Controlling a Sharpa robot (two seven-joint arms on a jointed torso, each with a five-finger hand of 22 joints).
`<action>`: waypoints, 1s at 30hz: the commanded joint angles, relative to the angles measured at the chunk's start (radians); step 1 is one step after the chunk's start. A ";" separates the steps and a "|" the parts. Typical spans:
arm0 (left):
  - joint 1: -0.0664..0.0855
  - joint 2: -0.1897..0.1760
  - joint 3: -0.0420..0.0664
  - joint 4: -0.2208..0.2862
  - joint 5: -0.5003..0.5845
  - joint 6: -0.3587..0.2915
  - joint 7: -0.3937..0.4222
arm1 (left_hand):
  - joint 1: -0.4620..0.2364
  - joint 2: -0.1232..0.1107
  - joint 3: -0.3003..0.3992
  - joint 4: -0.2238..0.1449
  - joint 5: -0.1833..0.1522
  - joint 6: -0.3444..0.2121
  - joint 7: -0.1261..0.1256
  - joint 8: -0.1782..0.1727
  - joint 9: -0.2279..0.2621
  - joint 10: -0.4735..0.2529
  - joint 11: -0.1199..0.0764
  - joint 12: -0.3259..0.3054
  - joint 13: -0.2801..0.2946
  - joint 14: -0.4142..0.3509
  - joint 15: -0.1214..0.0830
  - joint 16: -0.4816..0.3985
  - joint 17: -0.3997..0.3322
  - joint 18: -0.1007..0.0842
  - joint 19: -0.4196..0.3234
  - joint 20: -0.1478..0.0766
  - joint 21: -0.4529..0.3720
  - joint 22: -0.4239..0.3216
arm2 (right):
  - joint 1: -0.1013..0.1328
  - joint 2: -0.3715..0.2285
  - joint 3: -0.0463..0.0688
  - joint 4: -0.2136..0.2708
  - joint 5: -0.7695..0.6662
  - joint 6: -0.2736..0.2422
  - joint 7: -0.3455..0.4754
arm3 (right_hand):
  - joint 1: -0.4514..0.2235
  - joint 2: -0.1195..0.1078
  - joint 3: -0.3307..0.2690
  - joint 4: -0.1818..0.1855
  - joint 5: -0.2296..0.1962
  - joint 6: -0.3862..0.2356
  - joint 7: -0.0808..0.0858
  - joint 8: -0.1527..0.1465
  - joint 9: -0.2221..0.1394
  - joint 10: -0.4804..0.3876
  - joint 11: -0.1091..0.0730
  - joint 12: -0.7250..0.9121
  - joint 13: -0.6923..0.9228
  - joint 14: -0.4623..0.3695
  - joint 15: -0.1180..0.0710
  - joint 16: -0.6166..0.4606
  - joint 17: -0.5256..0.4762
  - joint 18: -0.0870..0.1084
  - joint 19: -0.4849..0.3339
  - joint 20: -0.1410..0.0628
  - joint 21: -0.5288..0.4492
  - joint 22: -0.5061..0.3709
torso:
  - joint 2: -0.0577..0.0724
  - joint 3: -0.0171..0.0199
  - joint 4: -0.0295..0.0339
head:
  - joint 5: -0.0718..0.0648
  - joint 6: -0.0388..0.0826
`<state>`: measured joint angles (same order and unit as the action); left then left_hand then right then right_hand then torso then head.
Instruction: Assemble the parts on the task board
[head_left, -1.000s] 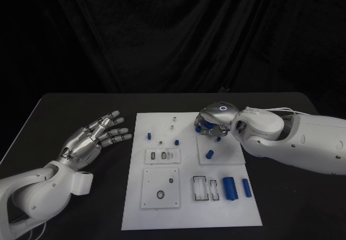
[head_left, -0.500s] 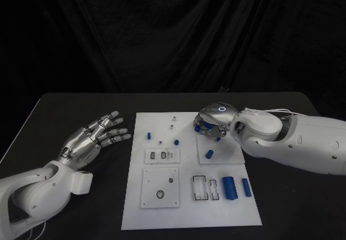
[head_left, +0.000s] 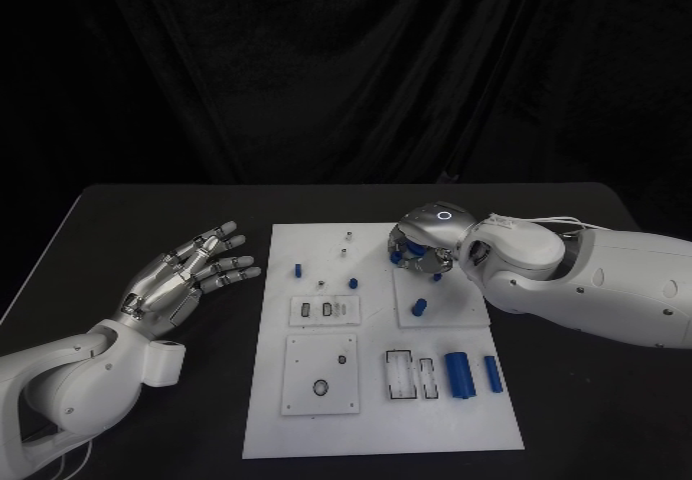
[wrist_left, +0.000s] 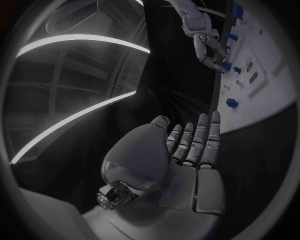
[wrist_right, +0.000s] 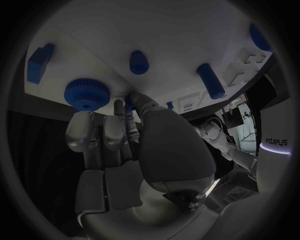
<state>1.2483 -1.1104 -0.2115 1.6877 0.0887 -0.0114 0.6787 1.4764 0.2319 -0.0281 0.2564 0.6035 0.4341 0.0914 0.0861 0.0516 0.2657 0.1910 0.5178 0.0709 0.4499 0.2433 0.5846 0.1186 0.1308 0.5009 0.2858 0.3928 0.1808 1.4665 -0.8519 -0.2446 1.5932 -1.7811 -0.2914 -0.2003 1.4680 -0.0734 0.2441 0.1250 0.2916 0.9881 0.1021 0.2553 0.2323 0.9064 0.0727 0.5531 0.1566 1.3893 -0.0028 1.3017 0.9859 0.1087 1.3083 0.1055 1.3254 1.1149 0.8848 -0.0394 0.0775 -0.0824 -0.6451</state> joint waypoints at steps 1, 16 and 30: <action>0.002 0.003 0.000 -0.002 0.004 0.016 0.105 | 0.011 -0.001 0.008 0.001 0.005 0.001 0.007 -0.001 0.002 -0.002 0.004 0.007 -0.001 -0.006 0.003 0.007 -0.001 -0.018 -0.009 0.000 0.001 0.001 | -0.004 -0.002 -0.003 0.003 0.005 -0.043 0.004 | 0.002 0.018 0.000 -0.008 0.000 0.034 -0.009 0.041 0.075 0.019 -0.007 0.000 0.004 0.008 -0.007 0.006 0.009 -0.010 0.011 -0.005 0.009 0.013 | 0.001 0.0009 -0.0007 | 0.000 0.000; 0.002 -0.002 0.000 -0.007 0.004 0.008 0.095 | 0.012 -0.003 0.015 -0.003 0.007 0.005 0.009 0.000 0.002 -0.002 0.006 0.009 -0.001 -0.007 0.005 0.010 -0.002 -0.020 -0.009 0.000 0.003 0.002 | 0.024 -0.008 -0.002 0.029 0.006 -0.088 -0.025 | -0.023 0.020 0.006 -0.001 0.005 0.015 -0.036 0.129 0.188 0.069 -0.018 -0.035 0.009 0.022 -0.017 0.014 0.035 -0.016 0.027 -0.017 0.023 0.048 | 0.001 0.0005 0.0002 | -0.002 0.007; 0.002 0.004 0.000 -0.014 0.004 0.004 0.094 | 0.013 -0.006 0.020 -0.005 0.008 0.007 0.011 0.000 0.002 -0.002 0.007 0.010 -0.001 -0.010 0.005 0.011 -0.003 -0.021 -0.011 0.000 0.003 0.002 | 0.058 0.150 0.001 -0.090 0.049 -0.047 -0.006 | -0.022 0.020 0.027 -0.009 0.068 -0.031 -0.010 0.126 0.223 0.072 -0.009 -0.082 0.000 0.022 -0.009 0.012 0.037 -0.017 0.027 -0.011 0.022 0.055 | -0.001 -0.0045 0.0019 | 0.005 0.008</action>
<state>1.2483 -1.1074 -0.2124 1.6719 0.0892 -0.0108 0.6791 1.4802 0.2281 -0.0145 0.2537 0.6072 0.4413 0.0984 0.0860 0.0526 0.2655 0.1907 0.5216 0.0710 0.4467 0.2465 0.5884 0.1177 0.1145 0.4936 0.2856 0.3928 0.1815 1.5221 -0.7076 -0.2453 1.5123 -1.7467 -0.3511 -0.2043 1.4500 -0.0556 0.2653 0.1158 0.3562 0.9607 0.0934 0.2807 0.2318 0.9756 0.0606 0.4751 0.1582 1.4095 -0.0176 1.3128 1.0247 0.1091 1.3314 0.0895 1.3477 1.1718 0.8847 -0.0424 0.0776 -0.0772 -0.6358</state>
